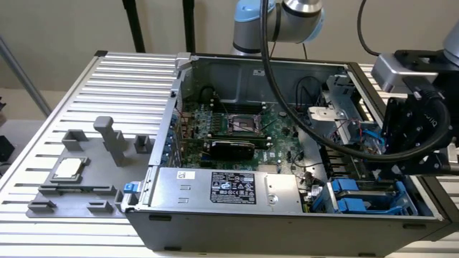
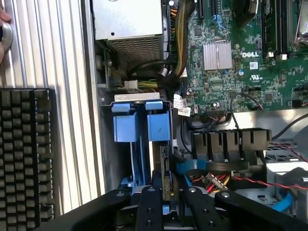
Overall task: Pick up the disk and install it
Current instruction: 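Insert the second disk wire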
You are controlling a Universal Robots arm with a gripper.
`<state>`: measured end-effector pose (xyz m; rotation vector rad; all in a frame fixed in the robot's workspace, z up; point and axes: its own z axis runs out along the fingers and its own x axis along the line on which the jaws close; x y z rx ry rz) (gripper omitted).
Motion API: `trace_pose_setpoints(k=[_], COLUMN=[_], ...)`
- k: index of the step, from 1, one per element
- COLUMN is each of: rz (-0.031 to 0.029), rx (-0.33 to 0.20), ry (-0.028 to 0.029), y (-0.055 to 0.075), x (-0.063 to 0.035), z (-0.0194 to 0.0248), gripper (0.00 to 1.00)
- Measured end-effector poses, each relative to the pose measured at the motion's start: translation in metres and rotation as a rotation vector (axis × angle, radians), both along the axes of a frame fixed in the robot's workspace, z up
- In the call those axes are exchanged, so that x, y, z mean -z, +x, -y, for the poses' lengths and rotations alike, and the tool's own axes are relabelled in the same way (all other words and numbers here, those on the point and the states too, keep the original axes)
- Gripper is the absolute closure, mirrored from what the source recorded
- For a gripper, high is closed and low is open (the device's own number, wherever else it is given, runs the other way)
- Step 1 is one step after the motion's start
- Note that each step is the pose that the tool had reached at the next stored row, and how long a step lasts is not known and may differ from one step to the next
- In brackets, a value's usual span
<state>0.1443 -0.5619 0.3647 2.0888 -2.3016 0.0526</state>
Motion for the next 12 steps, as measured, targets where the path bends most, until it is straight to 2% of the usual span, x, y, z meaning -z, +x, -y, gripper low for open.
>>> trace_pose_setpoints(k=[5,12], rz=[0.0000,0.0000], rx=[0.000,0.000], ry=[0.0000,0.0002], y=[0.0000,-0.0040], x=[-0.0111,-0.0134], z=[0.0000,-0.0006], gripper=[0.00,0.00])
